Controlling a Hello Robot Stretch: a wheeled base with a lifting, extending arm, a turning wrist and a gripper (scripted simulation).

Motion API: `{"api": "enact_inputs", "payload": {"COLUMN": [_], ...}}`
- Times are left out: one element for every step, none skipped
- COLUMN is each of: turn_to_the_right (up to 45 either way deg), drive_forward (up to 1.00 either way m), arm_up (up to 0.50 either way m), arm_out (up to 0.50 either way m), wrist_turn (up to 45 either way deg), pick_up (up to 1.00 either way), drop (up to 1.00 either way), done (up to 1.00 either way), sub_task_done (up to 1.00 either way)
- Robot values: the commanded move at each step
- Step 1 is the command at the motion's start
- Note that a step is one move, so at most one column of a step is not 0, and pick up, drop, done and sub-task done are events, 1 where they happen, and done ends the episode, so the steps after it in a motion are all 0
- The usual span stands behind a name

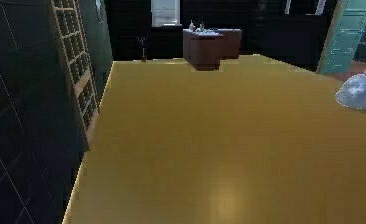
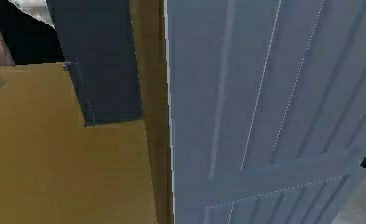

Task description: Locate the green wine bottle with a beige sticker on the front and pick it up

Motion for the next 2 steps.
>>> {"api": "enact_inputs", "payload": {"turn_to_the_right": [0.0,0.0], "drive_forward": [1.0,1.0], "arm_up": [0.0,0.0], "arm_out": [0.0,0.0], "wrist_turn": [0.0,0.0], "pick_up": [0.0,0.0], "drop": [0.0,0.0], "done": [0.0,0.0], "sub_task_done": [0.0,0.0]}}
